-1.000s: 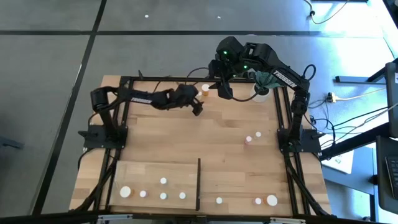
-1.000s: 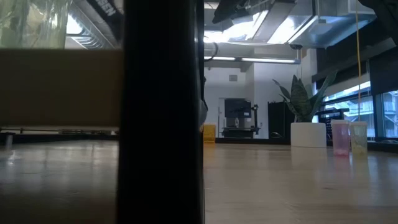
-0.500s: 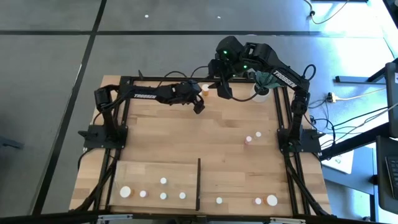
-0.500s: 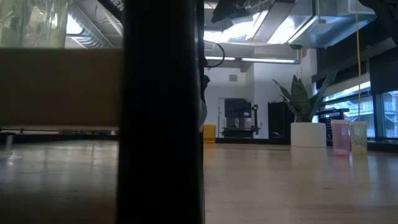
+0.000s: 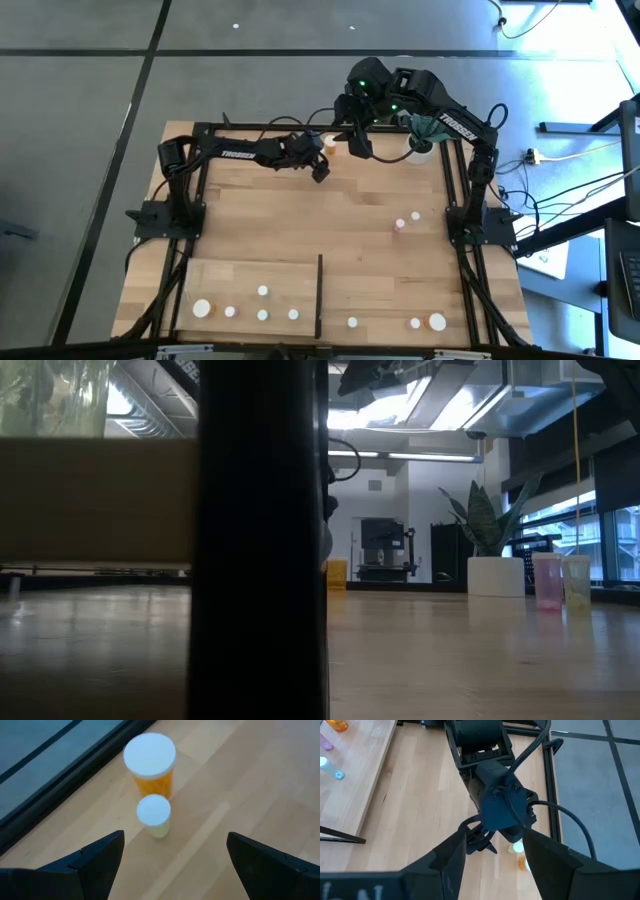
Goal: Pick and place medicine bottles onto shelf by color
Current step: Put the top yellow pill bottle on the shelf aligned with the other yellow pill bottle
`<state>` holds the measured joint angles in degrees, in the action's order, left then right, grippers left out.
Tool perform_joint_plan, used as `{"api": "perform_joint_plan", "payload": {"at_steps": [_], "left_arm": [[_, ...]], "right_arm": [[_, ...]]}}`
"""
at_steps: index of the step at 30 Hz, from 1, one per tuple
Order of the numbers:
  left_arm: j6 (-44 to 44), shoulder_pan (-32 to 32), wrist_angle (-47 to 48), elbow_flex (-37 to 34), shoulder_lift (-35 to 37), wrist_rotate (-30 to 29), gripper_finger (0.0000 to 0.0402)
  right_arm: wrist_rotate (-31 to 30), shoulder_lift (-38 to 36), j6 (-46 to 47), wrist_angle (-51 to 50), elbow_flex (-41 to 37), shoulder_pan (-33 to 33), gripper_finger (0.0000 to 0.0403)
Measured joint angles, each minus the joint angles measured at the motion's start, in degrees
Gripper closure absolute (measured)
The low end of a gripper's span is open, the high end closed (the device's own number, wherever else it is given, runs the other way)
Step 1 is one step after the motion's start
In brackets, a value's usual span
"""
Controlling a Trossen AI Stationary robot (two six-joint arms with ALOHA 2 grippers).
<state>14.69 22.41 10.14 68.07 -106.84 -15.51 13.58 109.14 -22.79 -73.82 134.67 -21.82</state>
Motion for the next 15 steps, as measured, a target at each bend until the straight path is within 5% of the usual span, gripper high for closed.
{"api": "perform_joint_plan", "payload": {"at_steps": [15], "left_arm": [[-0.3,0.8,-4.4,0.0,-4.3,0.0,0.0056]], "right_arm": [[0.0,0.0,0.0,0.5,0.0,0.0,0.0205]]}}
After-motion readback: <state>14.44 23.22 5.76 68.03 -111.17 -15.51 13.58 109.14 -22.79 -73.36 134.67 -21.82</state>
